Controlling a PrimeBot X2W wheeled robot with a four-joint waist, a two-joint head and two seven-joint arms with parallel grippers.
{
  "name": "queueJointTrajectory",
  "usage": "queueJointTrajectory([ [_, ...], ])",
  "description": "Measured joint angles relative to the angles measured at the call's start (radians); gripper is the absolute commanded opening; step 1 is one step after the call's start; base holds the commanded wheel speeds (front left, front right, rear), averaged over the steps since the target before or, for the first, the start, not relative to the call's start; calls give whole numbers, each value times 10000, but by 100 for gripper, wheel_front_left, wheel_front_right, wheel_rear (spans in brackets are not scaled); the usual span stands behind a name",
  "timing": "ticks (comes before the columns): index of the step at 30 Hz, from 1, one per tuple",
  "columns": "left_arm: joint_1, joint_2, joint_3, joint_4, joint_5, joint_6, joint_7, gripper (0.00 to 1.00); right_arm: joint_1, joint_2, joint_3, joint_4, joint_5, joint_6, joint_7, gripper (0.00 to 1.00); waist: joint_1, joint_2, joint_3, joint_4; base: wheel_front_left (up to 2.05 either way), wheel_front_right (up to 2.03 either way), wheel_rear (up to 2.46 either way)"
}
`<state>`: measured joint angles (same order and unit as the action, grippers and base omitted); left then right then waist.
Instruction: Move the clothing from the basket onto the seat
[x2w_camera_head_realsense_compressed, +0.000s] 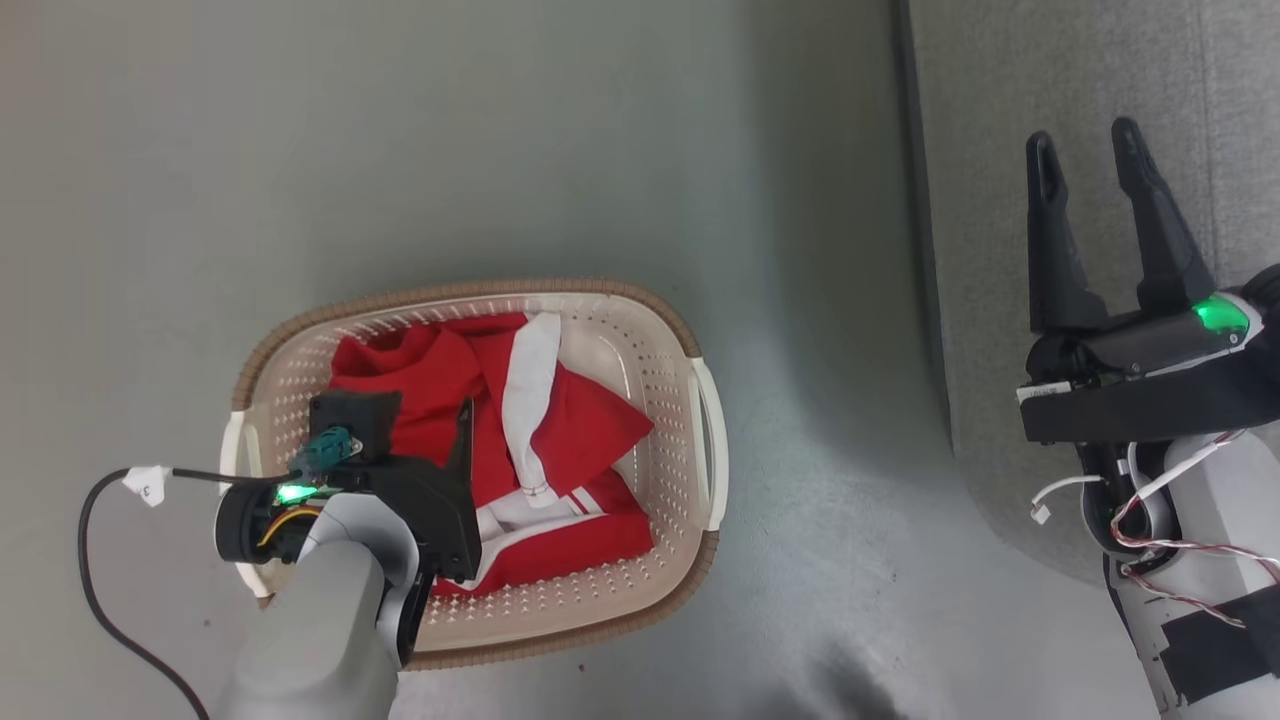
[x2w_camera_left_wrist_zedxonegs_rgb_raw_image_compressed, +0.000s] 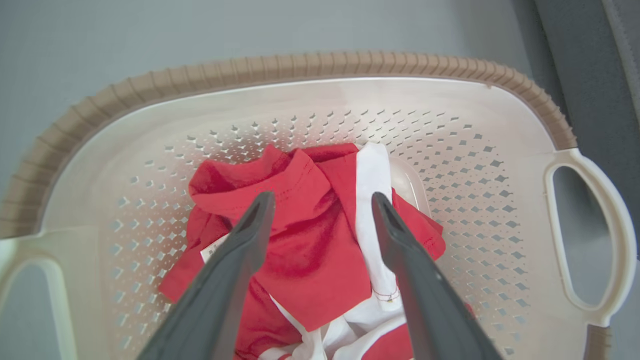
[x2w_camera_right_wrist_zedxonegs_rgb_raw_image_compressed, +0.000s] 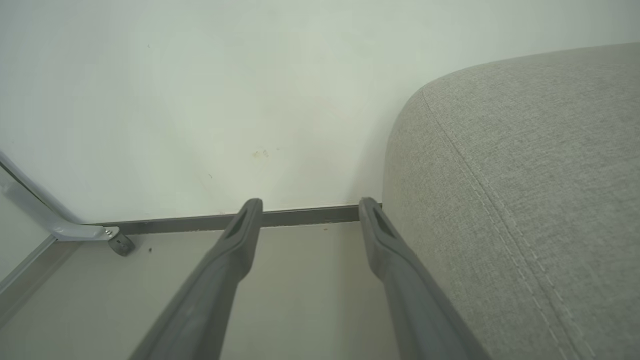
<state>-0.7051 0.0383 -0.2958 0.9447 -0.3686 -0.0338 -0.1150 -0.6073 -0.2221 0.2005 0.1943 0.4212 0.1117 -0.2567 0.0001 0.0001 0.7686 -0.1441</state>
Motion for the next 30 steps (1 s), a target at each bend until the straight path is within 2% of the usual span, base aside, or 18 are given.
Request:
queueJointTrajectory([
  [23, -1482, 2, -121, 1513, -90, 163, 422, 100, -625, 667, 232, -1329, -272, 44, -2, 100, 0, 0, 1626, -767, 0, 0, 0],
  [30, -1740, 0, -186, 1896, -138, 314, 610, 100, -632, 872, 301, -2105, -453, 115, -2, 100, -1, 0, 1876, -1016, 0, 0, 0],
])
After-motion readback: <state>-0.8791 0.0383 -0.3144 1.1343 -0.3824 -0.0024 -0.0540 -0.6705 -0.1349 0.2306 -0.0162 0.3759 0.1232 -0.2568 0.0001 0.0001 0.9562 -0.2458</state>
